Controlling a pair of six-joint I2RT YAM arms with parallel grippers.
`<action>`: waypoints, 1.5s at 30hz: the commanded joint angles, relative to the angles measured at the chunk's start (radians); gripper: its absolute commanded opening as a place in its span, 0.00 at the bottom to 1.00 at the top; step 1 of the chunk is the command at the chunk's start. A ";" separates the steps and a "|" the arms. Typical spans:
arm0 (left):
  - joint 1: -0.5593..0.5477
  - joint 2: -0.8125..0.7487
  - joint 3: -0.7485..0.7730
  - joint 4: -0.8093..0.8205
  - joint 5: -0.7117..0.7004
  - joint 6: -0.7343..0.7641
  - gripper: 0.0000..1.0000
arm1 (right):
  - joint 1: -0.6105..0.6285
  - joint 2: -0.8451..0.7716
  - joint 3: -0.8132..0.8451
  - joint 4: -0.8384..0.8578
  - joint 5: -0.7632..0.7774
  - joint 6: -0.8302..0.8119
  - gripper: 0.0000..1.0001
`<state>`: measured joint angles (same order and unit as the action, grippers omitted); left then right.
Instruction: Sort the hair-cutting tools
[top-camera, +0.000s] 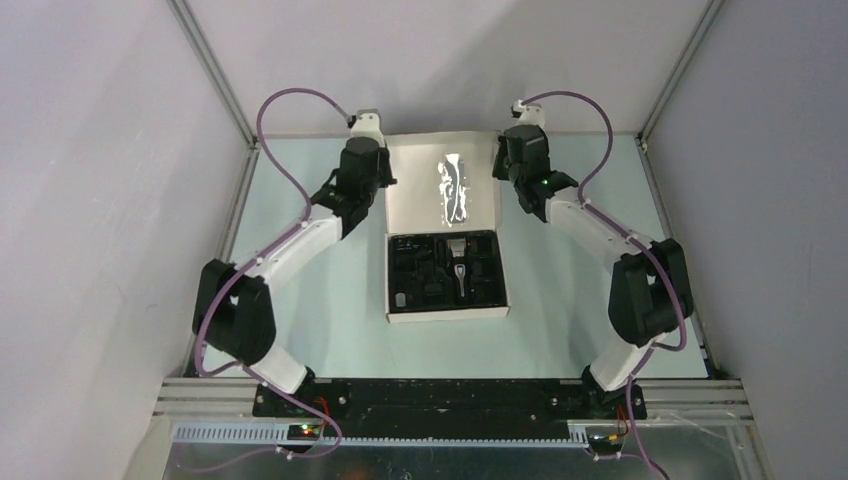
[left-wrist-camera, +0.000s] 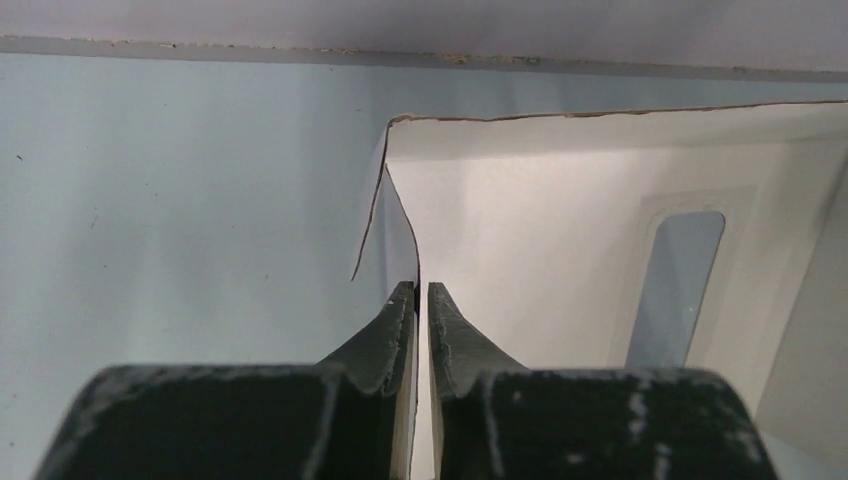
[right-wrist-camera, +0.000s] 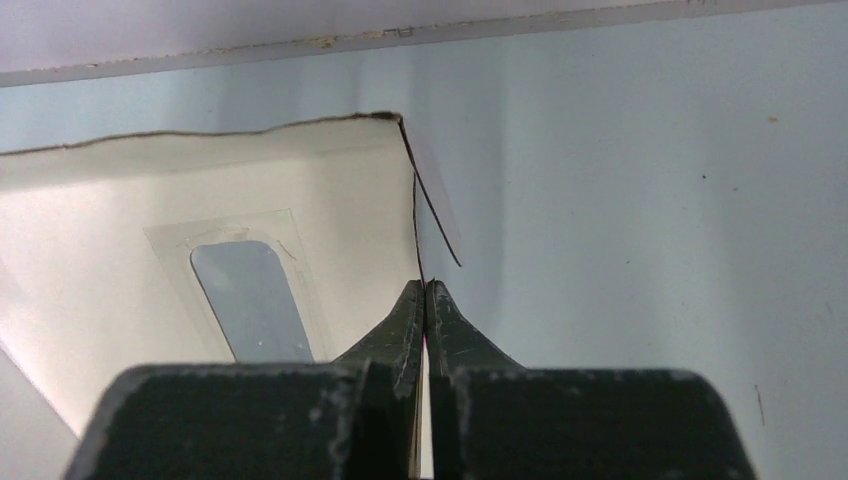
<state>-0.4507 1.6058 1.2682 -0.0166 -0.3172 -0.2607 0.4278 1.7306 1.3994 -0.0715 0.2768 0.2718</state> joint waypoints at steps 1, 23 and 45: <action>-0.061 -0.128 -0.094 0.122 -0.048 0.016 0.13 | 0.048 -0.110 -0.068 0.057 0.043 0.023 0.02; -0.149 -0.476 -0.497 0.256 -0.169 -0.084 0.24 | 0.334 -0.365 -0.390 0.158 0.366 0.027 0.07; -0.260 -0.741 -0.735 0.158 -0.193 -0.276 0.49 | 0.486 -0.553 -0.613 0.088 0.491 0.113 0.09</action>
<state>-0.6838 0.9157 0.5575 0.1520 -0.5014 -0.4805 0.8894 1.2121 0.8101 0.0414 0.7536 0.3439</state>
